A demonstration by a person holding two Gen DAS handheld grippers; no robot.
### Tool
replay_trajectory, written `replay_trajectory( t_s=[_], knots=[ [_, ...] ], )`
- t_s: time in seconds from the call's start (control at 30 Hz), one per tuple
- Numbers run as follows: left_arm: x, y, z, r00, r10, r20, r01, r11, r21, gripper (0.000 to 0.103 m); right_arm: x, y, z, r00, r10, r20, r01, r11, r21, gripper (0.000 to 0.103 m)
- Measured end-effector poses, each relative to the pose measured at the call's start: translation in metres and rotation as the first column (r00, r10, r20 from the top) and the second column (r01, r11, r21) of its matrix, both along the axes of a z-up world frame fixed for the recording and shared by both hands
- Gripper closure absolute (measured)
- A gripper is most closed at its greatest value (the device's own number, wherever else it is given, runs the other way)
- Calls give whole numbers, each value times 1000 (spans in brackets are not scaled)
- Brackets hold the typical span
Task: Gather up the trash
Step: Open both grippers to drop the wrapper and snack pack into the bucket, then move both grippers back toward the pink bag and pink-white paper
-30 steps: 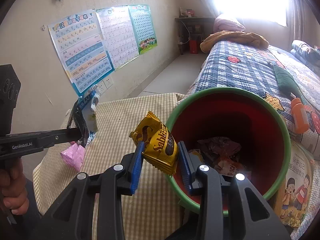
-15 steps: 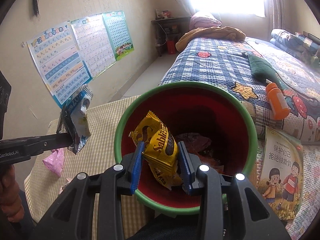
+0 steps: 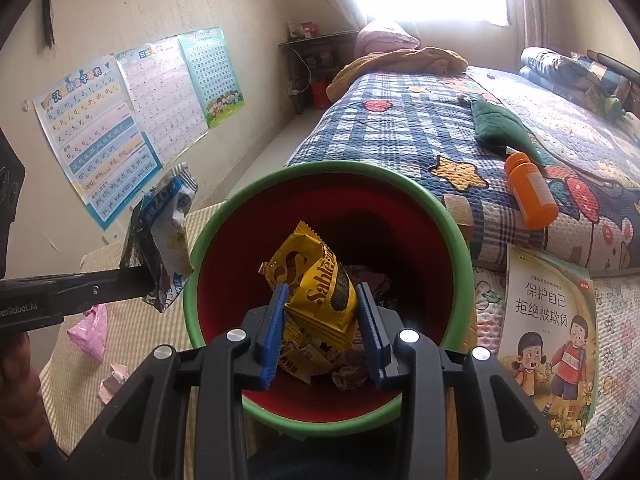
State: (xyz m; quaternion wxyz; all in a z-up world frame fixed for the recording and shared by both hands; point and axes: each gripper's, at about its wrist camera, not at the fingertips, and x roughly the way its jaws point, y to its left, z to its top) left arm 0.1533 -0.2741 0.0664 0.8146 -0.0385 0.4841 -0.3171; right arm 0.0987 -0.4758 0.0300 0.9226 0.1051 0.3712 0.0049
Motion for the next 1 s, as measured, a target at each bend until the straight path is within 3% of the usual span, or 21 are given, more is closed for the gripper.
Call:
replay_trajectory(
  t_s=[0.13, 0.23, 0.3, 0.37, 0.5, 0.57, 0.67, 0.83, 1.0],
  knots=[
    [4, -7, -3, 1000, -5, -3, 5, 1000, 5, 102, 0, -5, -3, 1000, -10, -8, 10, 1000, 6, 67],
    [7, -7, -4, 1000, 7, -3, -7, 1000, 10, 85, 1, -8, -5, 1000, -18, -10, 18, 1000, 10, 63],
    [9, -3, -5, 1000, 24, -3, -24, 1000, 7, 76, 0, -10, -5, 1000, -25, -8, 25, 1000, 13, 52],
    [9, 2, -5, 999, 42, 1, -42, 999, 6, 59, -1, -12, -4, 999, -37, 1, 37, 999, 20, 37],
    [9, 13, -2, 998, 66, 9, -66, 998, -4, 47, -2, -9, -1, 999, -39, 5, 39, 999, 17, 27],
    [7, 19, 1, 996, 82, 20, -82, 997, -15, 32, -3, -5, 1, 999, -35, 14, 34, 999, 16, 23],
    [4, 29, 6, 994, 106, 38, -105, 994, -19, 17, -3, 1, 5, 999, -28, 19, 28, 1000, 7, 15],
    [1, 53, 8, 987, 155, 45, -154, 988, -22, 11, -1, 14, 10, 1000, -23, 21, 23, 1000, -11, 7],
    [-2, 82, 8, 976, 215, 38, -214, 976, -25, 8, 1, 32, 12, 1000, 1, 16, 0, 1000, -31, 7]
  ],
)
